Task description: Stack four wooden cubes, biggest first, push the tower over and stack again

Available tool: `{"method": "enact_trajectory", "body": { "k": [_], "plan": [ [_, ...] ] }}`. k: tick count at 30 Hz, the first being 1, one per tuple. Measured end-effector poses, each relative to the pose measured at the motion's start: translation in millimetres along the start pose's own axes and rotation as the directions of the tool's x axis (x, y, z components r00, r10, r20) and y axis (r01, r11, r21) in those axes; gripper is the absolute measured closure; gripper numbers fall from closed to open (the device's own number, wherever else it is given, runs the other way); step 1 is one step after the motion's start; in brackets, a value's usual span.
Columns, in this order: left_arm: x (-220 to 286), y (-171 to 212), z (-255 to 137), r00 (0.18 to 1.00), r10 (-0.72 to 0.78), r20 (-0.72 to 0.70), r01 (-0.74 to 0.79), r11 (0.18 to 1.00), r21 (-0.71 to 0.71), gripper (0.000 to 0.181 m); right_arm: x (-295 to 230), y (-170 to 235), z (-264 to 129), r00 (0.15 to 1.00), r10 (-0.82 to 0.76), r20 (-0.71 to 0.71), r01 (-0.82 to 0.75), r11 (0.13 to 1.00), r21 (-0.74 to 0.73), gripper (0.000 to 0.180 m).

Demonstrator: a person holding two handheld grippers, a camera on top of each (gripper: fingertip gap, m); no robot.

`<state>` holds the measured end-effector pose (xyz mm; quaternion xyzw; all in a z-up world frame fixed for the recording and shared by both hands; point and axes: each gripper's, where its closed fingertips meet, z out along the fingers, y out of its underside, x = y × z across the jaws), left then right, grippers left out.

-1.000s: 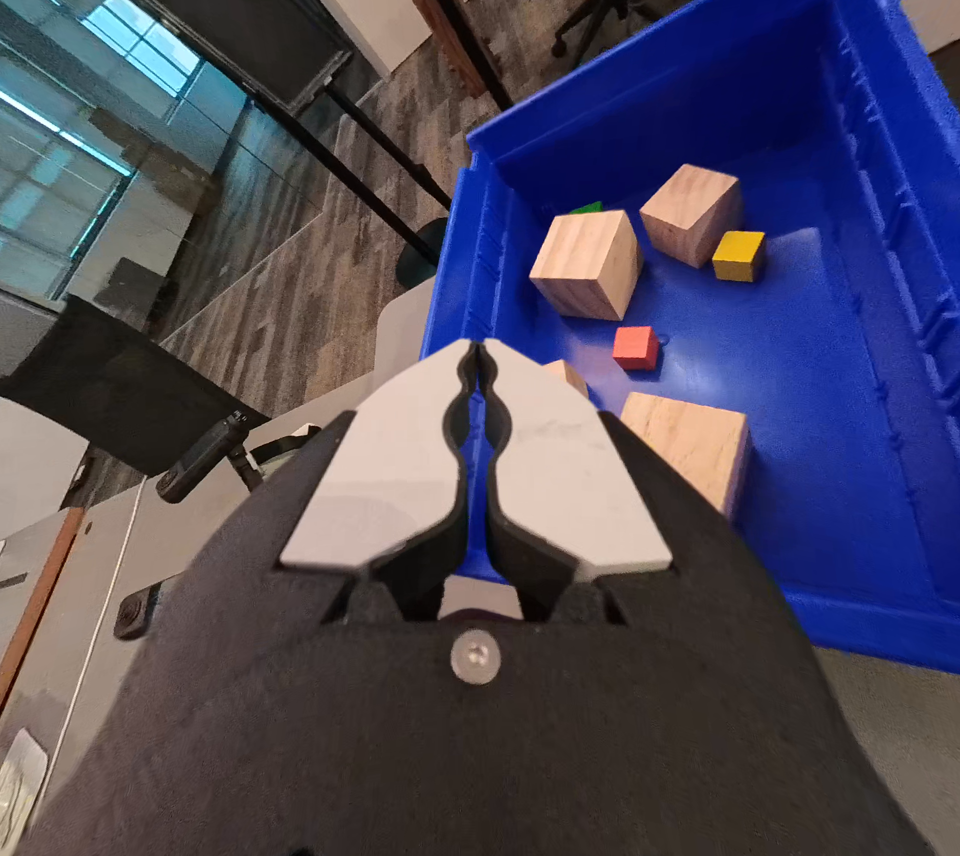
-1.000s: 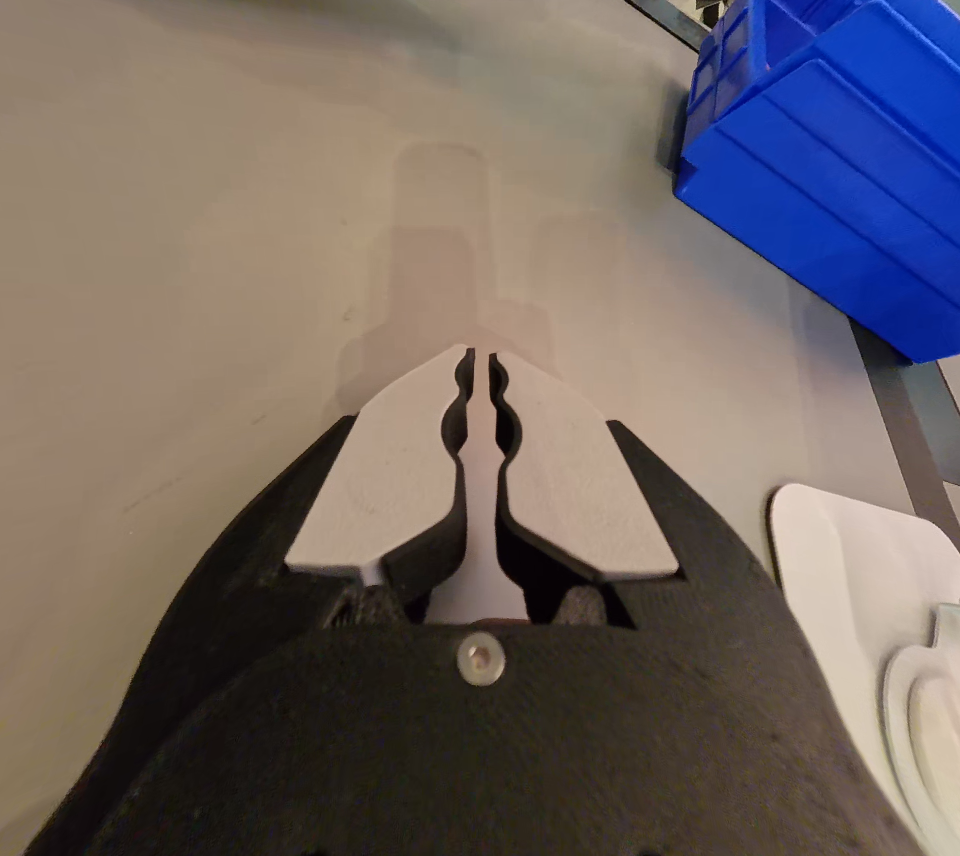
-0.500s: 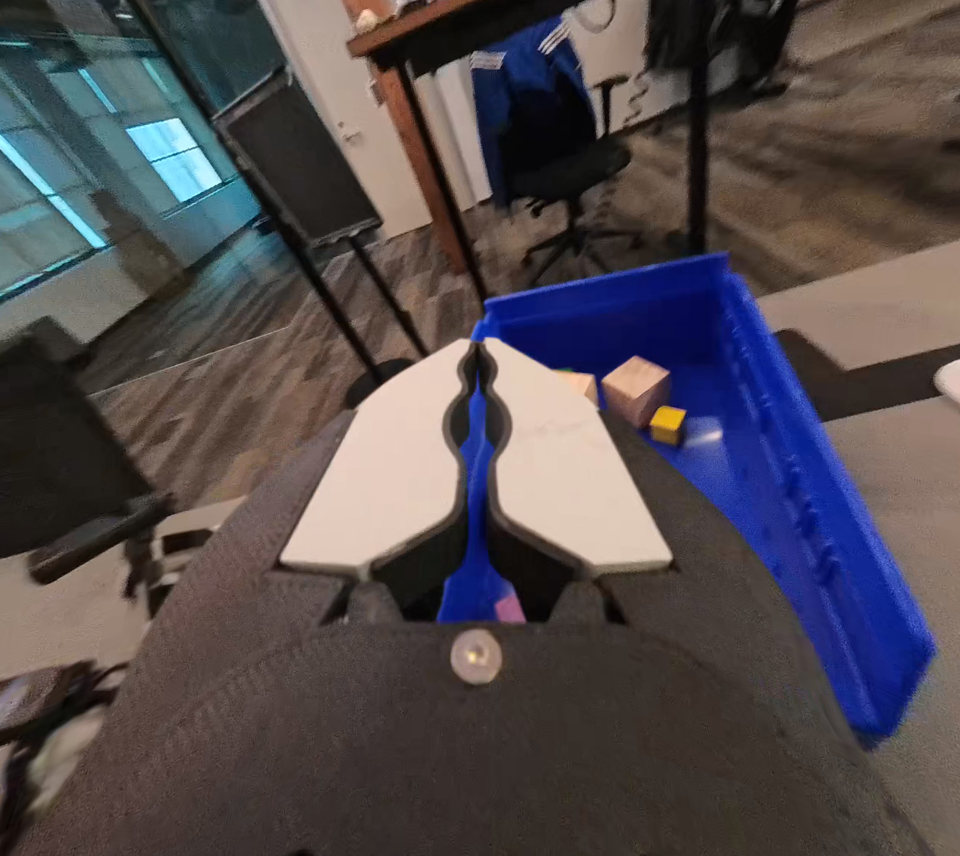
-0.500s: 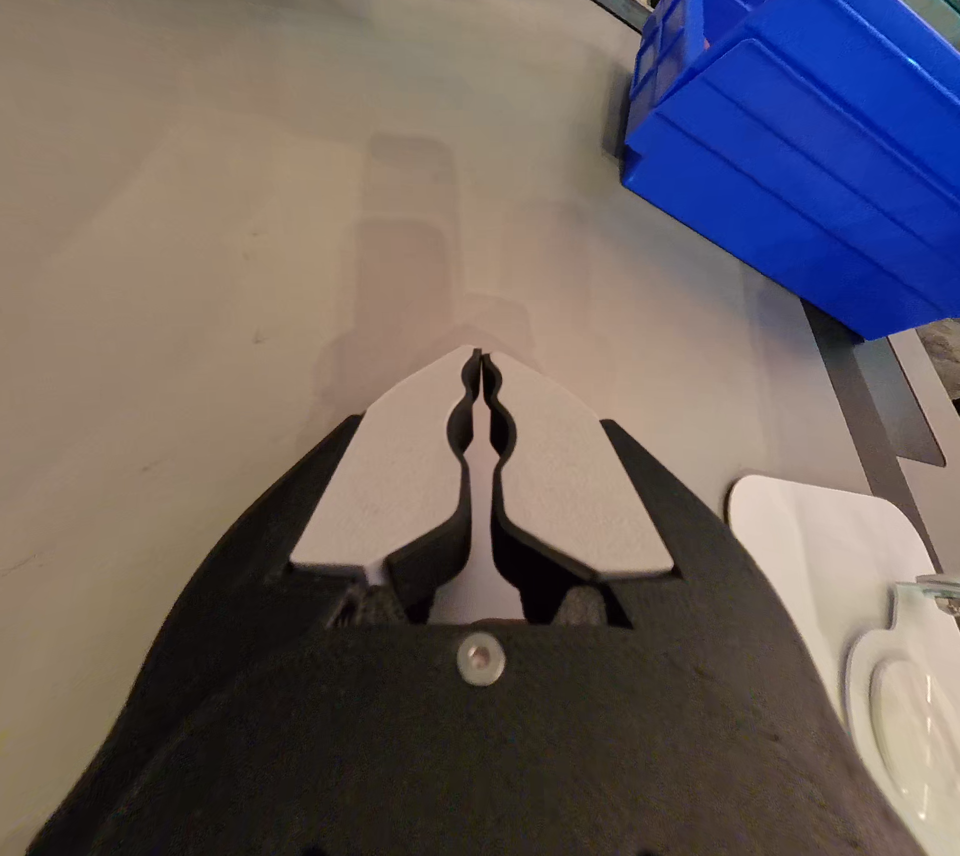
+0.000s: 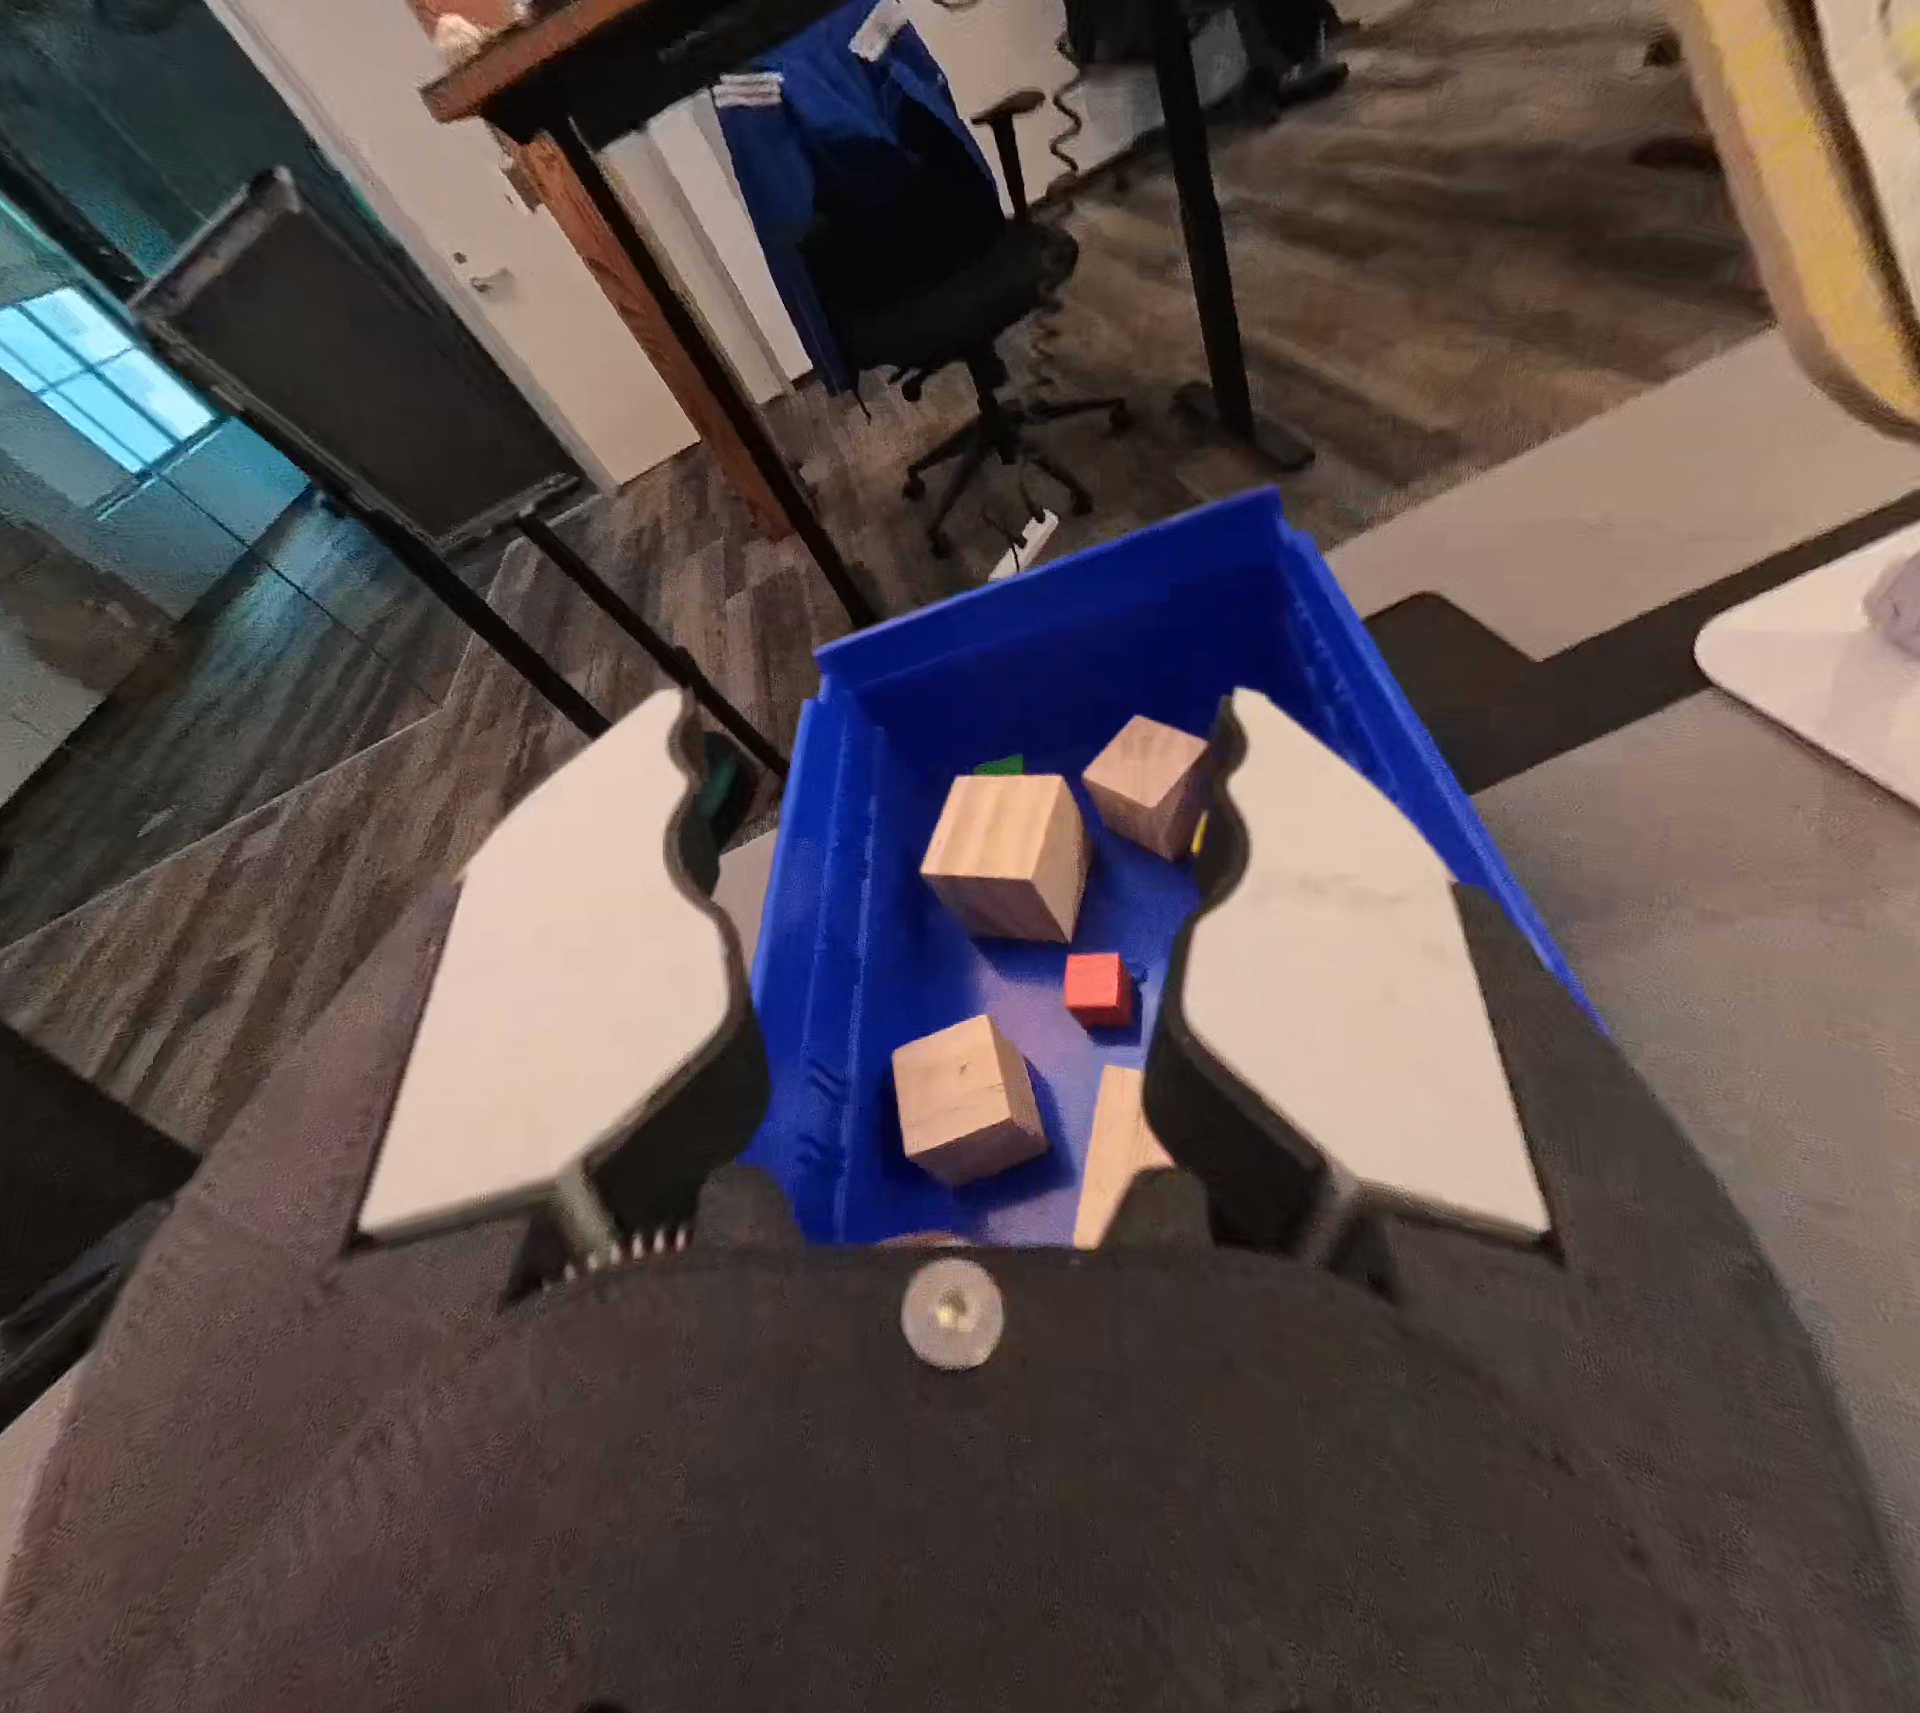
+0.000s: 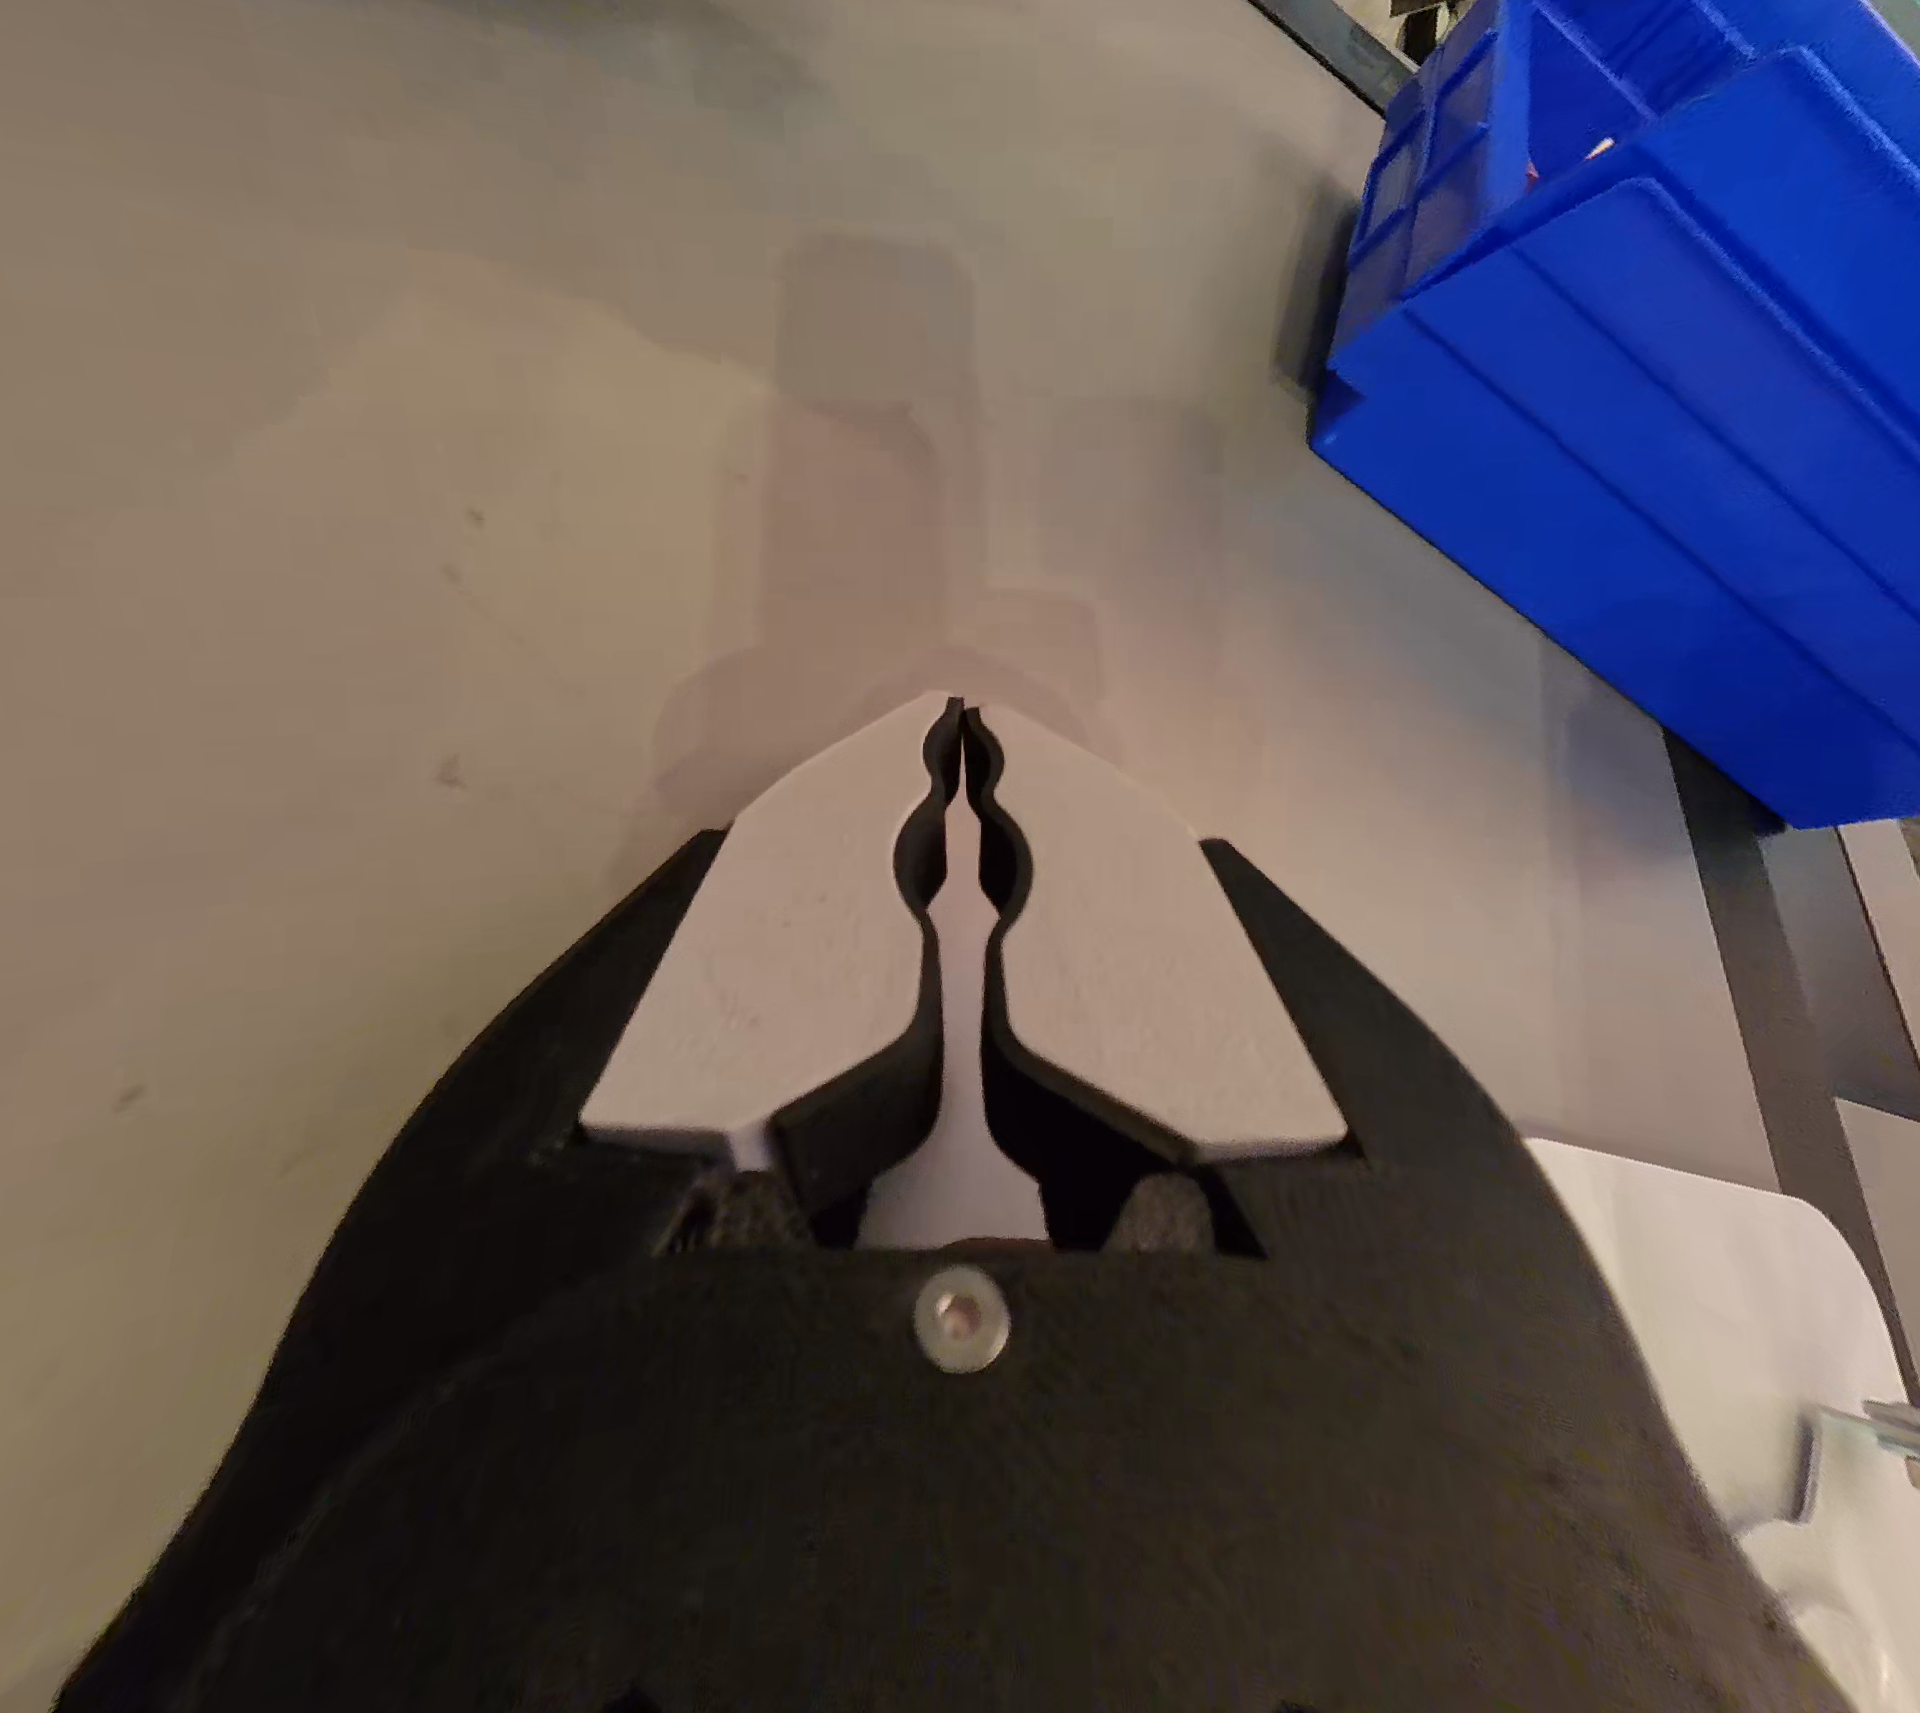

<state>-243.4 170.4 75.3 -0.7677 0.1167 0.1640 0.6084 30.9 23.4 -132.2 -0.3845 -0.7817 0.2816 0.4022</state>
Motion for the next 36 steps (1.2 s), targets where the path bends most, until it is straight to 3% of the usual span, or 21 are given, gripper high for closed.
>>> {"method": "enact_trajectory", "body": {
  "k": [4,7,10,14,17,24,30,36],
  "plan": [
    [18,26,52,0.984,0.16,-0.072,-0.17,0.971,-0.17,0.083,-1,-2,-3,1.0,-0.007,0.012,0.007,1.0,0.011,0.179],
    [18,50,84,0.959,0.249,-0.135,-0.279,0.912,-0.299,0.089,-3,-2,-5,1.0,-0.012,0.02,0.012,1.0,0.023,0.179],
    [20,71,110,0.955,0.216,-0.205,-0.281,0.881,-0.381,0.095,-3,-3,-4,1.0,-0.018,0.026,0.017,1.0,0.023,0.179],
    [17,114,133,0.945,0.215,-0.247,-0.319,0.777,-0.543,0.071,-4,-4,-2,0.999,-0.025,0.028,0.024,0.999,0.024,0.179],
    [17,137,138,0.931,0.222,-0.289,-0.359,0.694,-0.624,0.07,-4,-3,-5,0.999,-0.024,0.028,0.023,0.999,0.028,0.179],
    [28,172,143,0.942,0.035,-0.334,-0.281,0.625,-0.728,0.105,-5,-3,-5,0.999,-0.027,0.03,0.026,0.999,0.028,0.179],
    [28,152,137,0.948,0.046,-0.315,-0.259,0.686,-0.68,0.115,-5,-2,-6,0.999,-0.028,0.029,0.027,0.999,0.03,0.179],
    [41,68,80,0.955,0.062,-0.291,-0.202,0.854,-0.48,0.116,-4,-4,-7,0.999,-0.024,0.037,0.023,0.999,0.047,0.179]
  ]
}}
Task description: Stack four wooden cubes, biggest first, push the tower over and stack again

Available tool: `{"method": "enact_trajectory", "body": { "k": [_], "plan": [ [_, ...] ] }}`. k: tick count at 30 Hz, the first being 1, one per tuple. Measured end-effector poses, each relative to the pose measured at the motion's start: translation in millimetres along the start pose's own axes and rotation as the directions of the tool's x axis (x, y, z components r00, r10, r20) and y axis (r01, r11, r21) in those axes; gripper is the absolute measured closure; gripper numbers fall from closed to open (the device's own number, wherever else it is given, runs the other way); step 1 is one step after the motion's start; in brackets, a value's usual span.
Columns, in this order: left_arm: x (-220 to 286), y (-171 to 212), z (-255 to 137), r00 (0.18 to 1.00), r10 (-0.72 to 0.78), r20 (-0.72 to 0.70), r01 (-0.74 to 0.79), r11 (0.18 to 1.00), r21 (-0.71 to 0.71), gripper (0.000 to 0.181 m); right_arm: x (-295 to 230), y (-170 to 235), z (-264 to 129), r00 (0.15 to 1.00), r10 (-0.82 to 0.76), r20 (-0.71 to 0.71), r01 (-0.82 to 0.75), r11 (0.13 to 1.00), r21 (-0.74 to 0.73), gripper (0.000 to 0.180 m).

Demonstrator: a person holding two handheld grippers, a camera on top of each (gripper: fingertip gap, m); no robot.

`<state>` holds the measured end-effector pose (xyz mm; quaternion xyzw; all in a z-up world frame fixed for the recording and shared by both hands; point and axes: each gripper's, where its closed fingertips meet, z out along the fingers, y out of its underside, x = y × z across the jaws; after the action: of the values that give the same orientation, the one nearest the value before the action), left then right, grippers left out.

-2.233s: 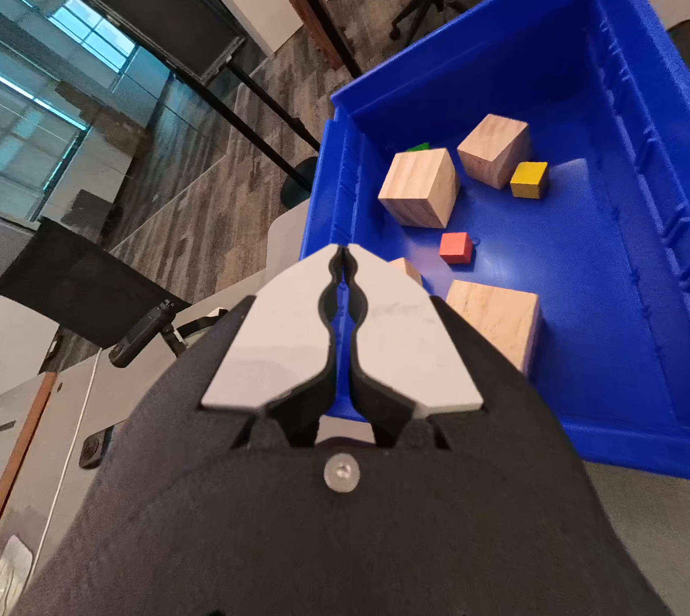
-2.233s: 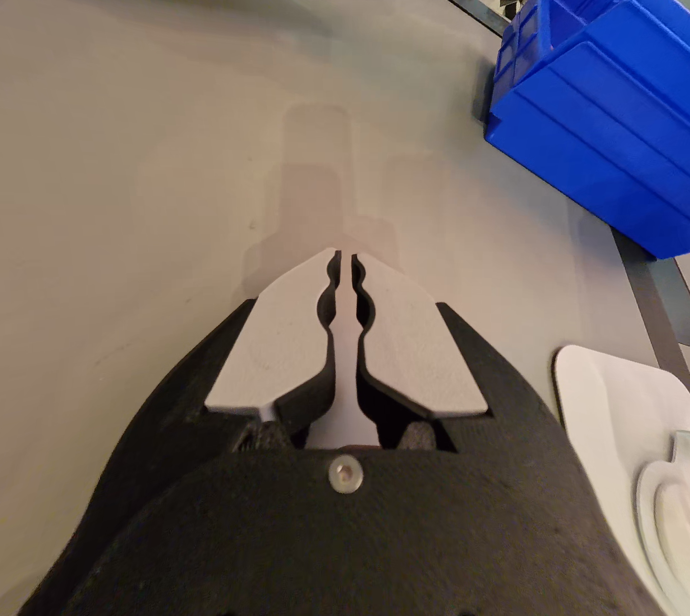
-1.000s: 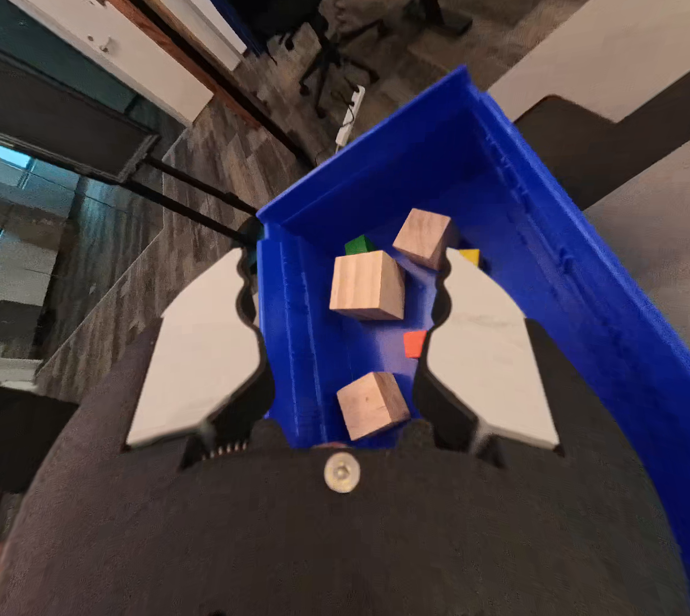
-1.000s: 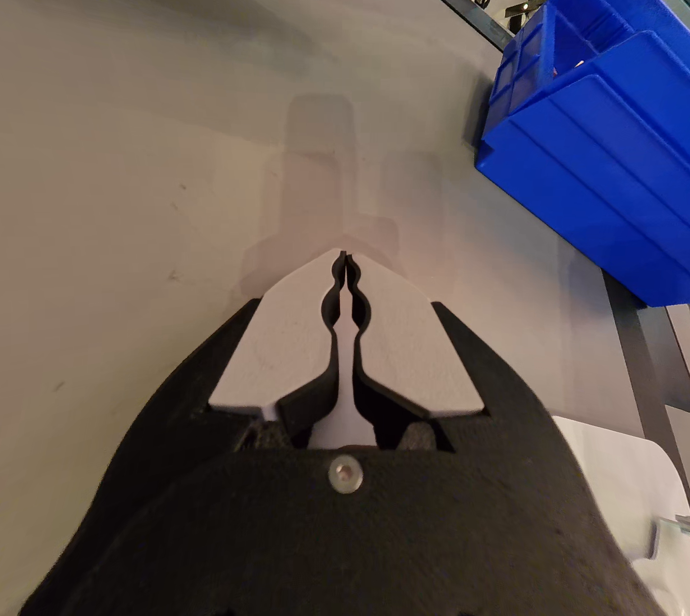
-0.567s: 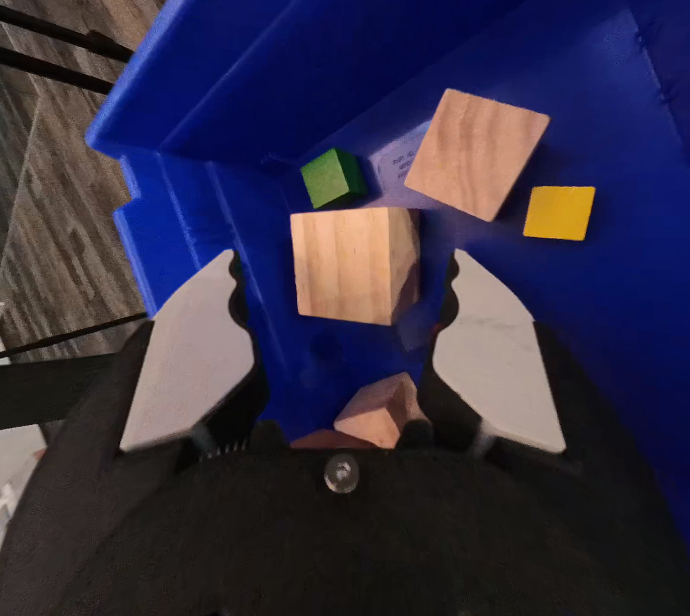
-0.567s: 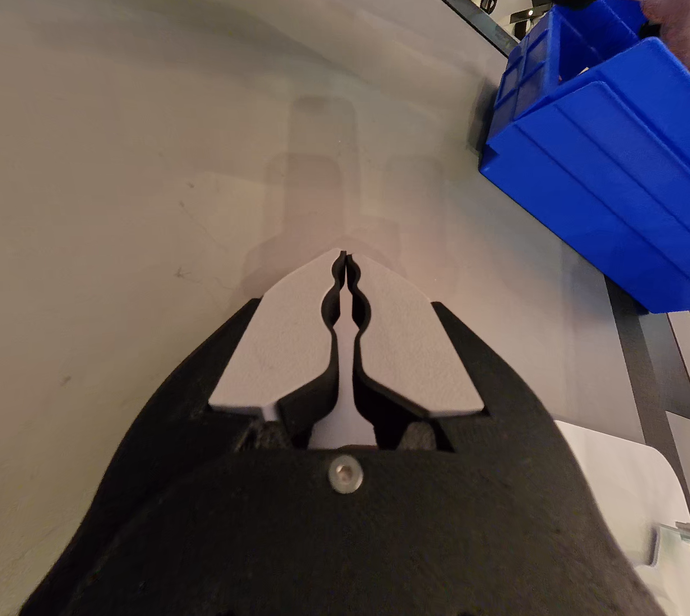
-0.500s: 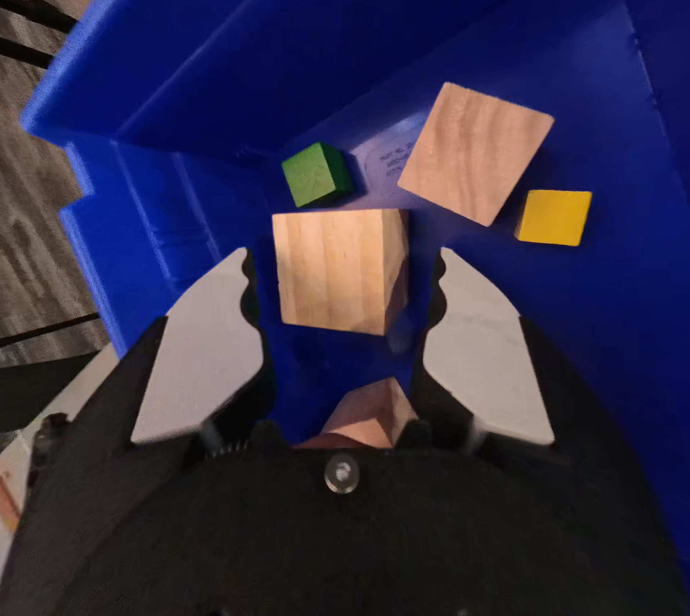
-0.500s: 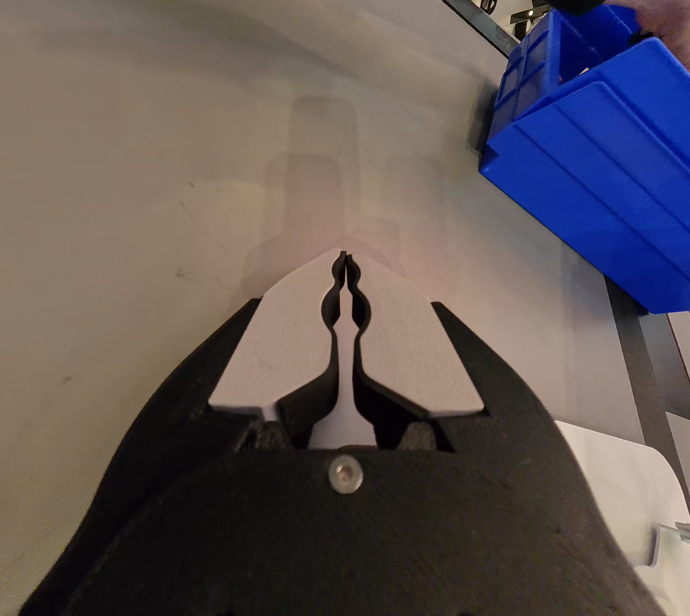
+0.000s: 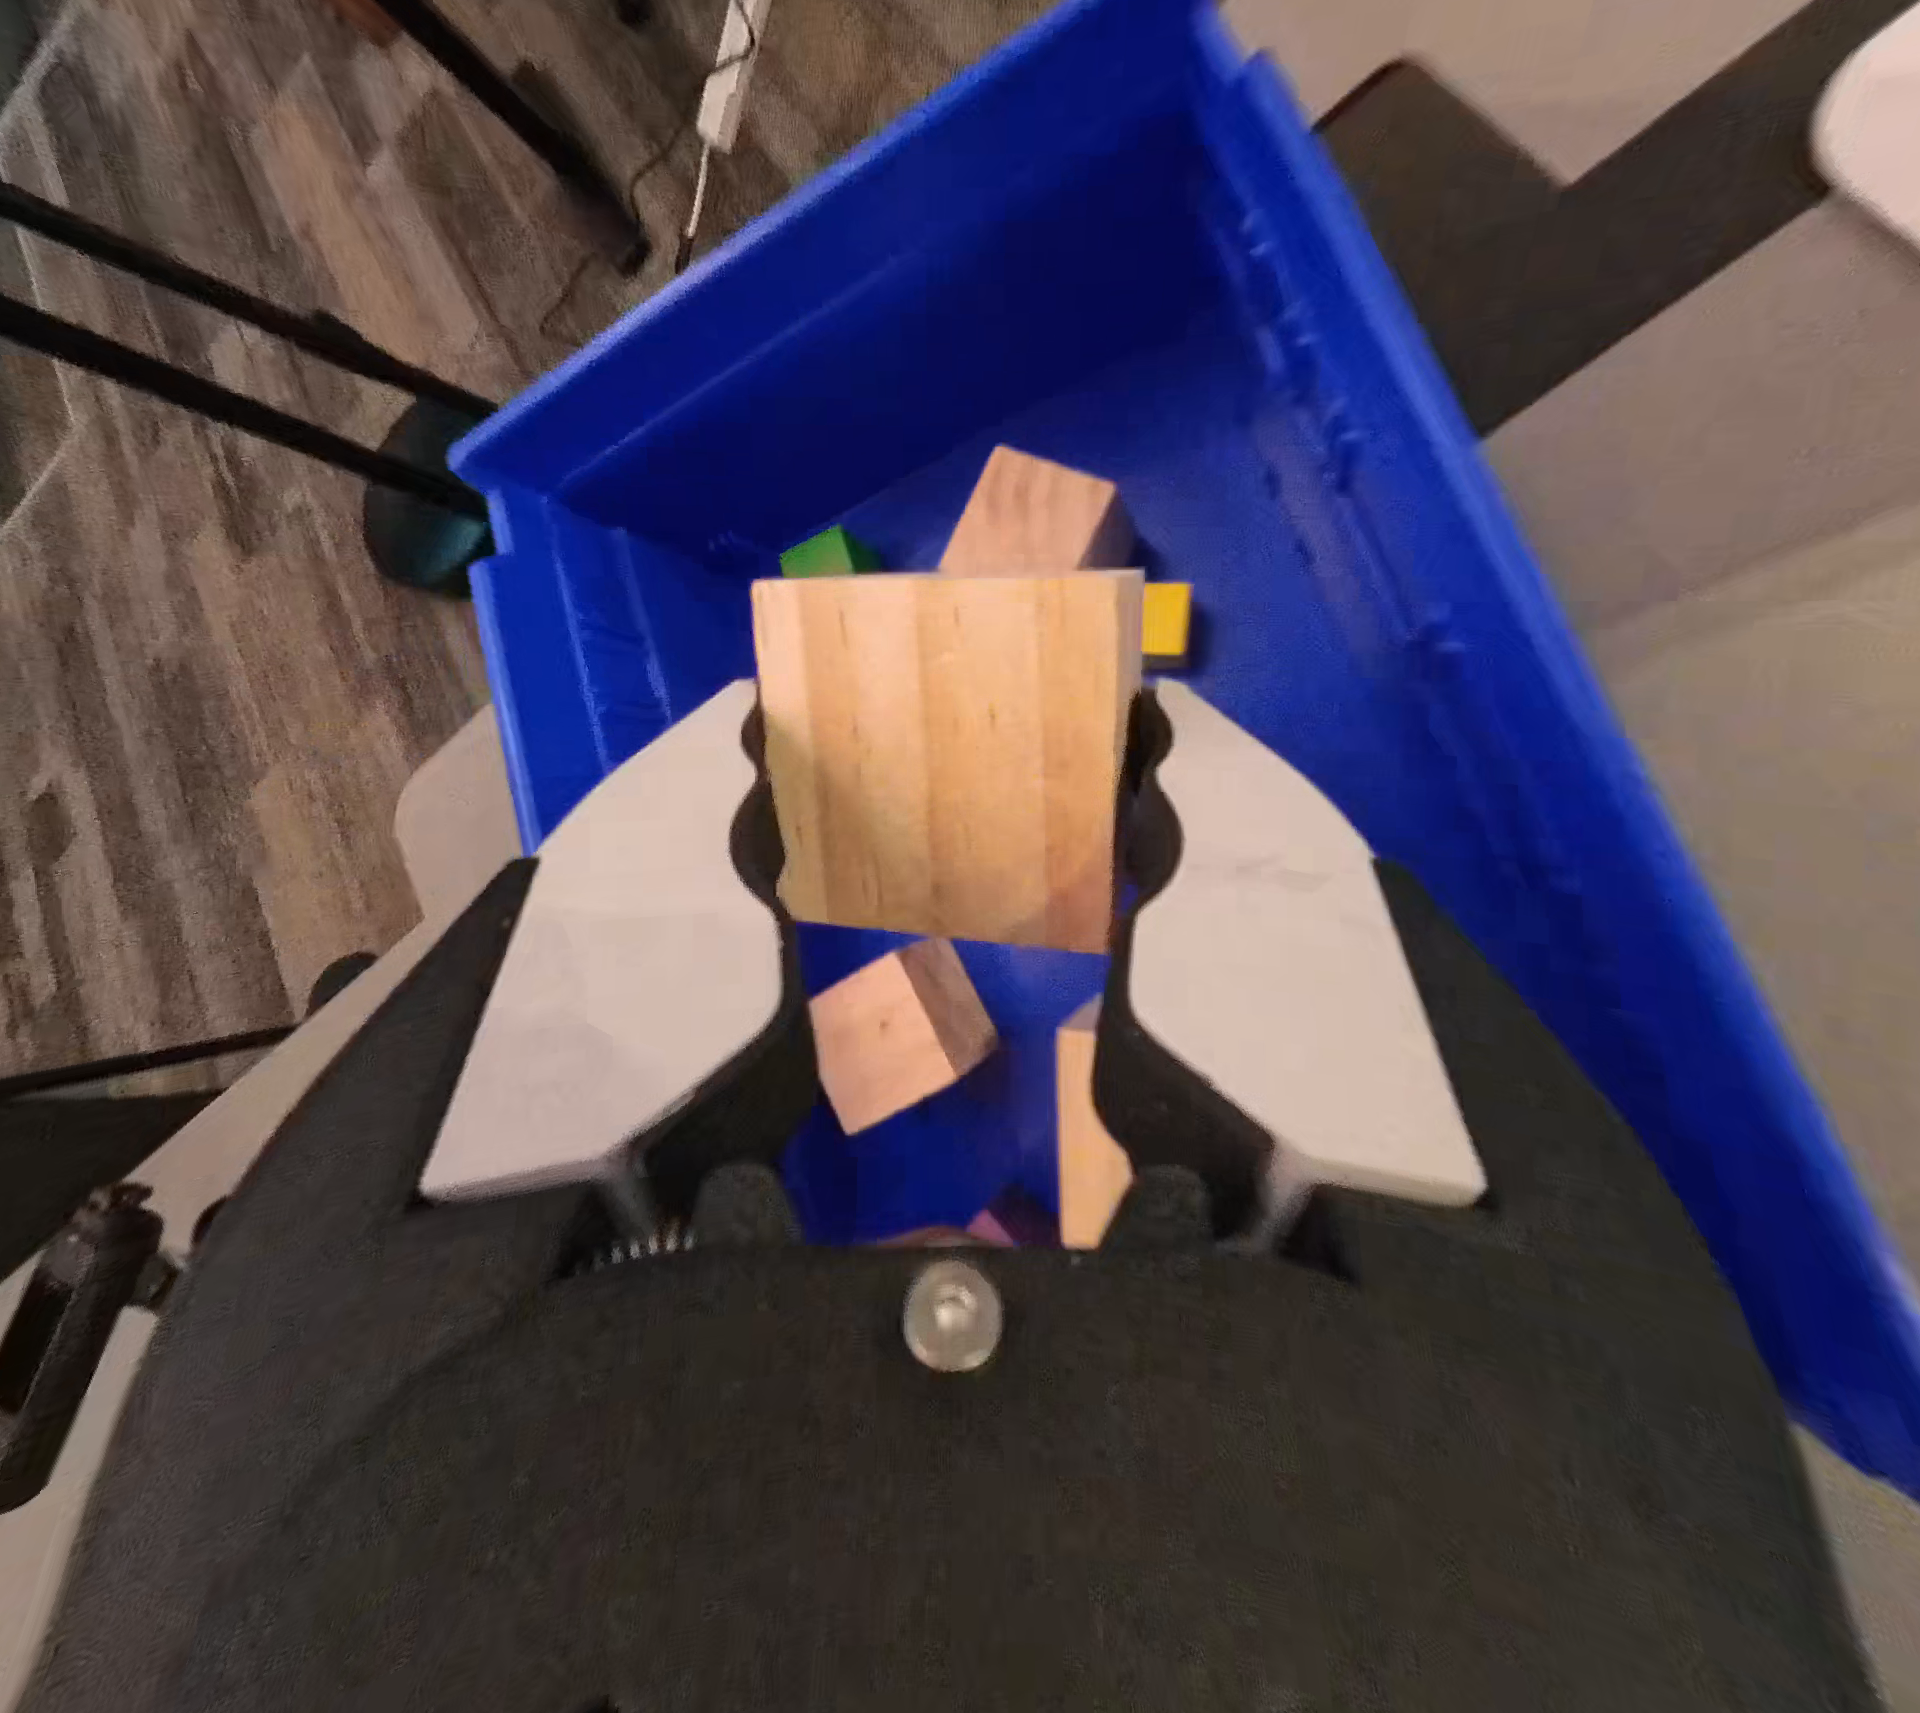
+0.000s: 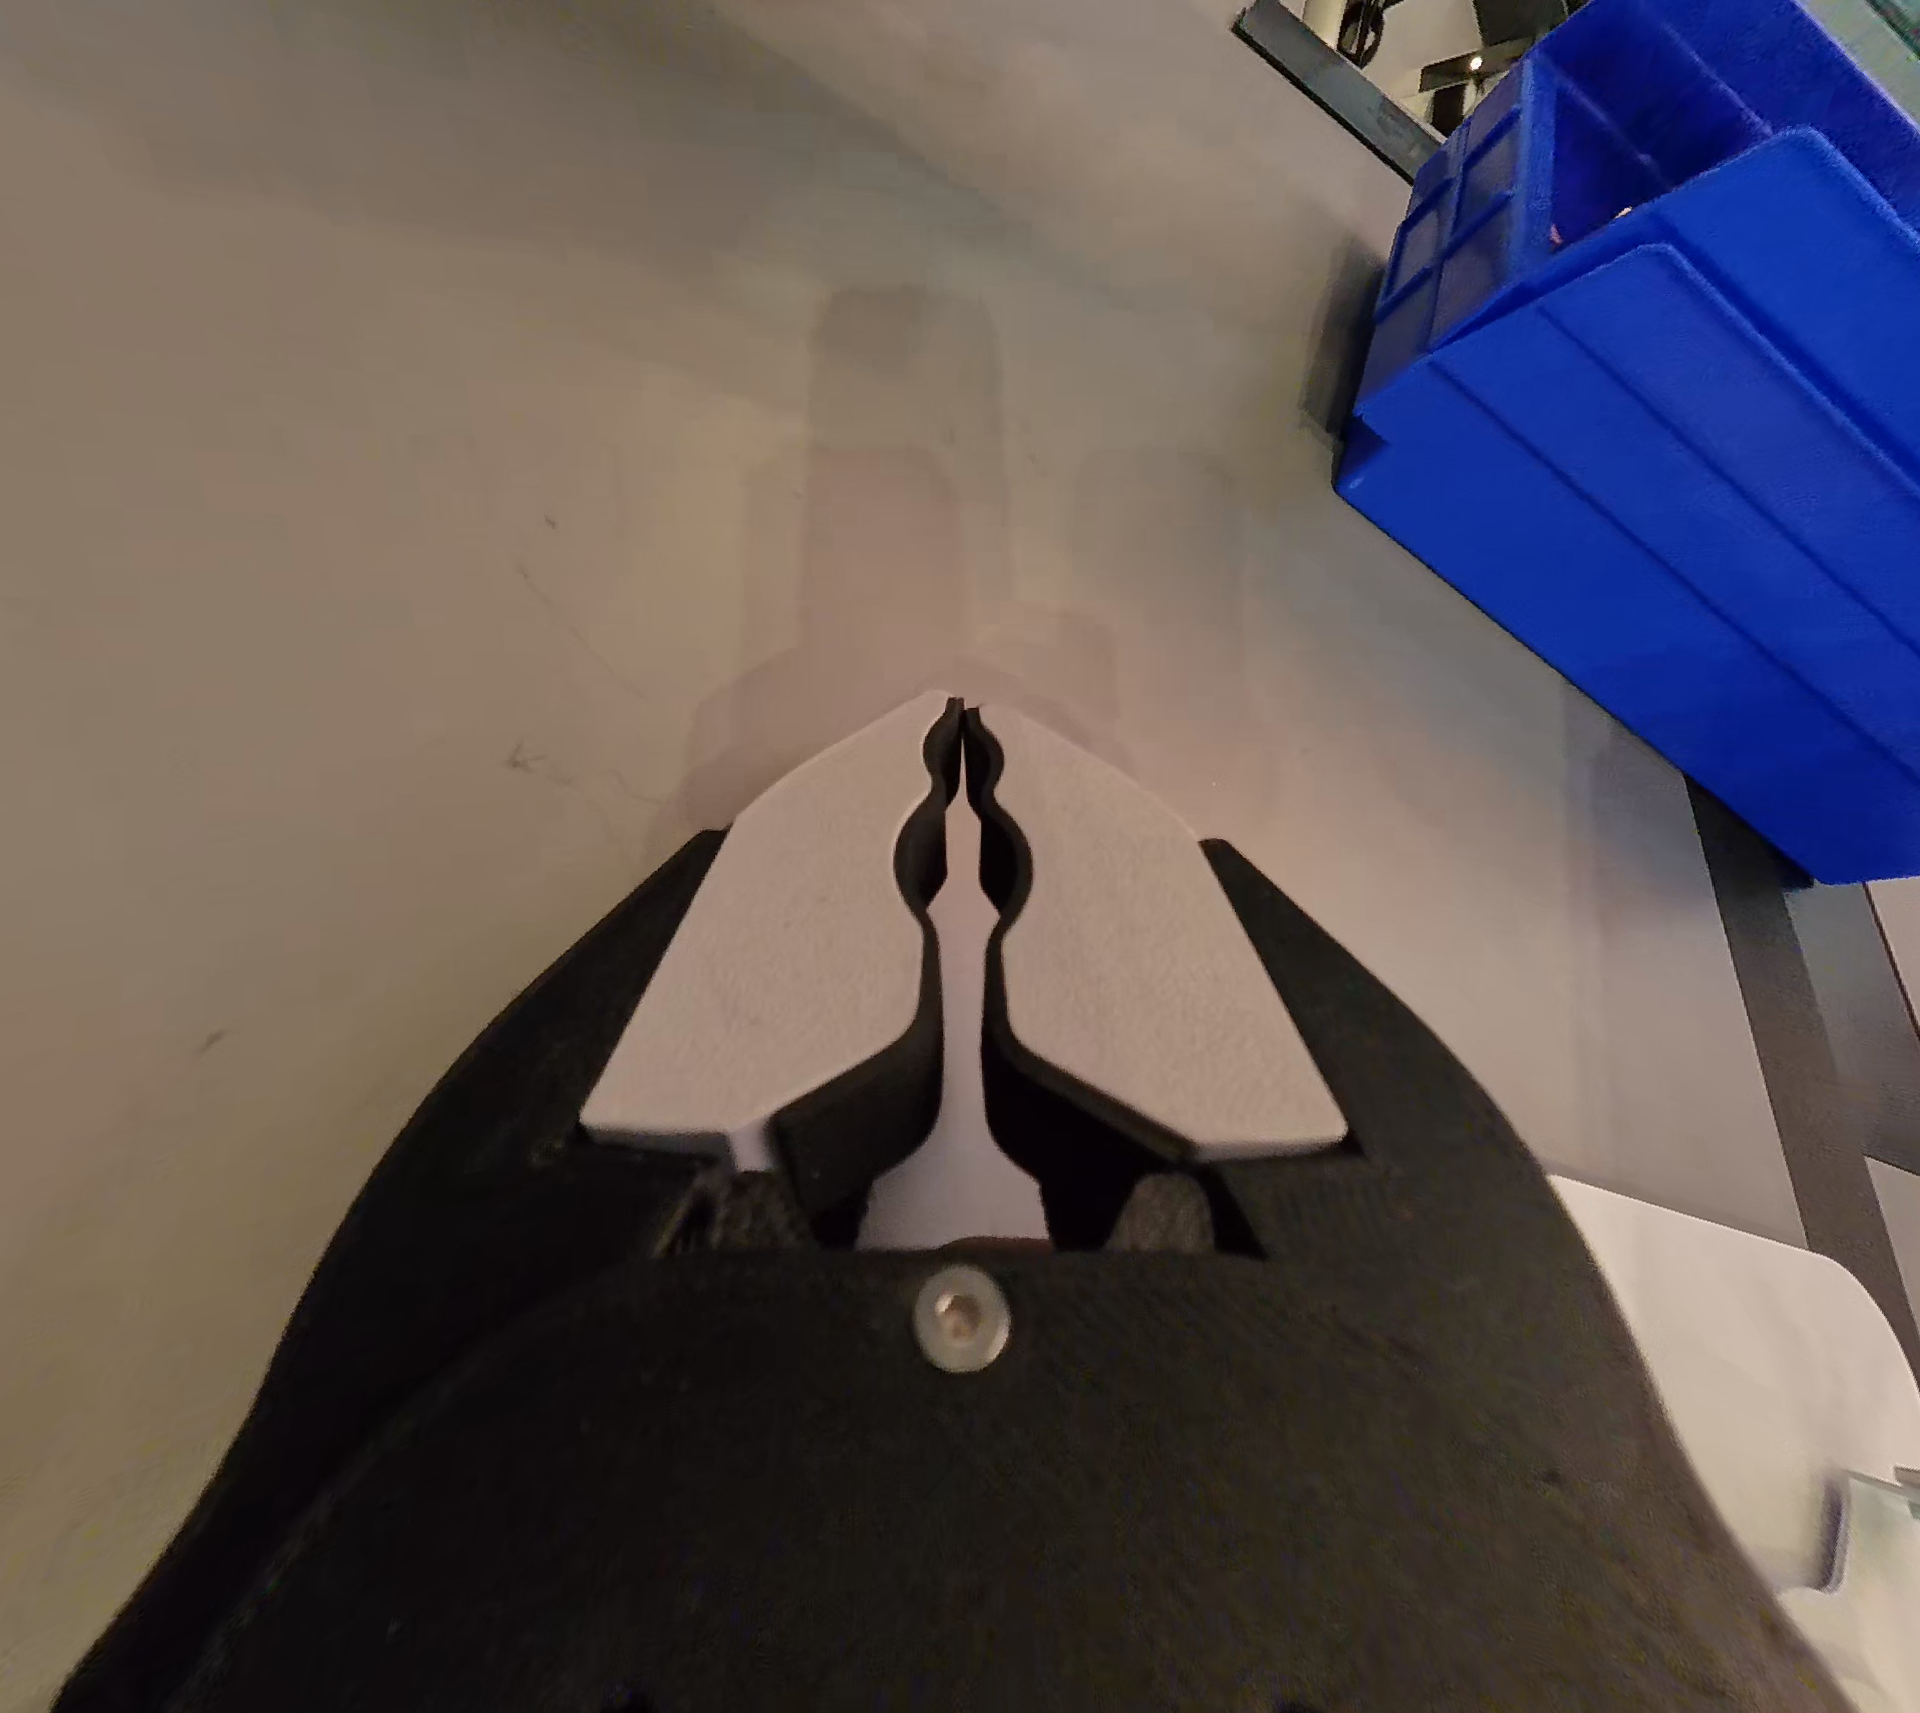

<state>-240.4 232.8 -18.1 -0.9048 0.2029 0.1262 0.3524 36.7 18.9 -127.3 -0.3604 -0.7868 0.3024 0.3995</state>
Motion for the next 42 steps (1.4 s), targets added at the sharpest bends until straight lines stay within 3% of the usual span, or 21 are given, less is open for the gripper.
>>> {"method": "enact_trajectory", "body": {
  "k": [5,10,18,27,33,38,40,42],
  "plan": [
    [64,-21,-88,0.996,0.065,-0.055,-0.055,0.984,0.171,0.116,2,1,-1,1.0,0.014,-0.001,-0.014,1.0,0.013,0.179],
    [144,-7,-129,0.981,0.164,-0.107,-0.139,0.968,0.209,0.116,7,3,-8,0.999,0.031,-0.009,-0.031,0.999,0.023,0.179],
    [258,39,-96,0.933,0.207,-0.295,-0.173,0.975,0.137,0.117,32,24,-28,0.991,0.109,-0.079,-0.107,0.994,0.022,0.179],
    [305,73,-54,0.892,0.185,-0.412,-0.189,0.981,0.031,0.117,34,27,-29,0.99,0.11,-0.083,-0.109,0.994,0.015,0.179],
    [284,55,-78,0.891,0.234,-0.389,-0.203,0.972,0.12,0.107,35,26,-30,0.99,0.115,-0.078,-0.113,0.993,0.023,0.179],
    [174,2,-110,0.959,0.237,-0.158,-0.195,0.951,0.238,0.114,35,27,-29,0.99,0.117,-0.077,-0.115,0.993,0.025,0.179],
    [120,-9,-100,0.97,0.238,-0.056,-0.223,0.954,0.2,0.113,35,27,-30,0.99,0.116,-0.077,-0.115,0.993,0.025,0.179],
    [81,-12,-73,0.969,0.239,-0.056,-0.228,0.962,0.151,0.11,35,26,-29,0.99,0.115,-0.076,-0.113,0.993,0.023,0.179]
  ]
}}
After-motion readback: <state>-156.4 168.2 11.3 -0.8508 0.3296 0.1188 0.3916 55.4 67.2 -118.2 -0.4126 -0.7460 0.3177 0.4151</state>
